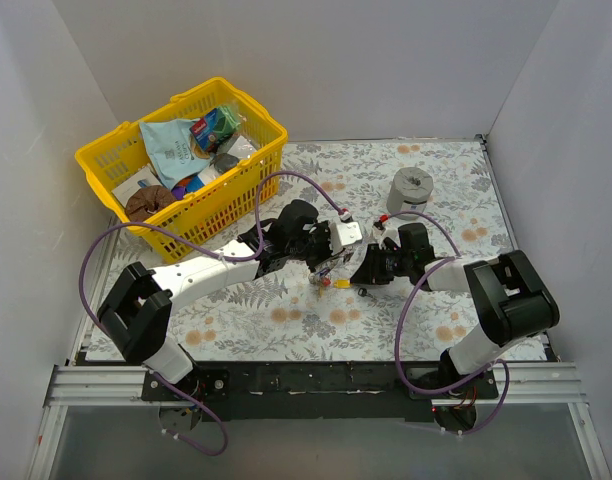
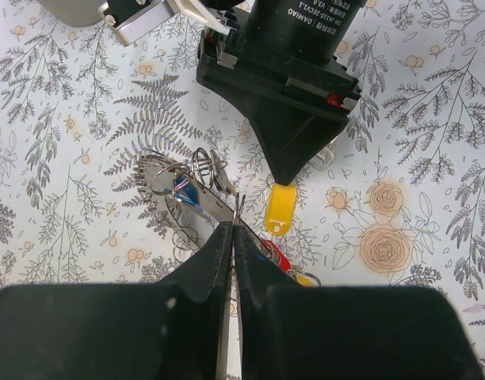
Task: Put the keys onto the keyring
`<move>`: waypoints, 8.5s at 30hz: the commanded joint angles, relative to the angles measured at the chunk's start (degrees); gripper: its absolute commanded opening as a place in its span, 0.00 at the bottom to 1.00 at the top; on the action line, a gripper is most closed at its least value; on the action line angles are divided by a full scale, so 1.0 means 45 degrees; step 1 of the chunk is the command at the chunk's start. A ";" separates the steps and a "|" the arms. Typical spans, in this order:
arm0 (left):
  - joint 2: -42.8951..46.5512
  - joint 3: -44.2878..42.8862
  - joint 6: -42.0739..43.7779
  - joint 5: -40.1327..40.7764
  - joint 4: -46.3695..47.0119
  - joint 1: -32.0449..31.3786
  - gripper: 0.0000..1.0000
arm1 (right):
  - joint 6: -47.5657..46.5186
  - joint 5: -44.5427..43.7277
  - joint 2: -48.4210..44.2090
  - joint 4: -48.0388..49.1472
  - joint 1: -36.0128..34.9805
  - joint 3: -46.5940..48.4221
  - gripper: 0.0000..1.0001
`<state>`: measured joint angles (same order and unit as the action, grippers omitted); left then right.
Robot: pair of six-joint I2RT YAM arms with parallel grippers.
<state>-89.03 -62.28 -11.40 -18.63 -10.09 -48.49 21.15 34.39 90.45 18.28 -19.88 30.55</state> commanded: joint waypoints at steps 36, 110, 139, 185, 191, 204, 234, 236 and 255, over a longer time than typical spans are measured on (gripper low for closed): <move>0.0664 0.0071 -0.0084 -0.0020 0.0210 -0.0064 0.00 | -0.0737 -0.0709 -0.2524 -0.1877 -0.0075 0.0069 0.01; 0.0430 -0.0007 -0.0358 0.0293 0.0250 -0.0123 0.00 | -0.3234 0.0228 -0.4769 -0.4883 -0.1031 0.2118 0.01; 0.0547 0.0032 -0.0612 0.0430 0.0288 -0.0279 0.00 | -0.3332 -0.1313 -0.4866 -0.3848 -0.2340 0.2959 0.01; 0.1484 0.0949 -0.0553 0.0293 0.0444 -0.0299 0.00 | -0.2668 -0.2936 -0.4554 -0.3575 -0.2204 0.2646 0.01; 0.1680 0.1125 -0.0748 0.0137 0.0854 -0.0299 0.00 | -0.2648 -0.2585 -0.4554 -0.3380 -0.2204 0.2509 0.01; 0.1739 0.1165 -0.0982 -0.0078 0.1265 -0.0299 0.00 | -0.3020 -0.1196 -0.4865 -0.2540 -0.2204 0.1788 0.41; 0.2111 0.1517 -0.0808 -0.2360 0.1071 0.0735 0.00 | -0.6047 0.0560 -0.6957 -0.0412 -0.2145 -0.0225 0.73; 0.2013 0.1438 -0.0768 -0.2616 0.0953 0.0833 0.00 | -0.5950 0.0813 -0.6957 -0.0197 -0.2145 -0.0264 0.72; 0.1660 0.1672 -0.0866 -0.4120 0.1539 0.1303 0.00 | -0.5949 0.2669 -0.6508 0.1679 -0.1852 -0.0480 0.51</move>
<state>-82.28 -53.95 -15.46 -34.44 -5.28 -42.85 -4.95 43.11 59.99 21.47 -28.82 27.24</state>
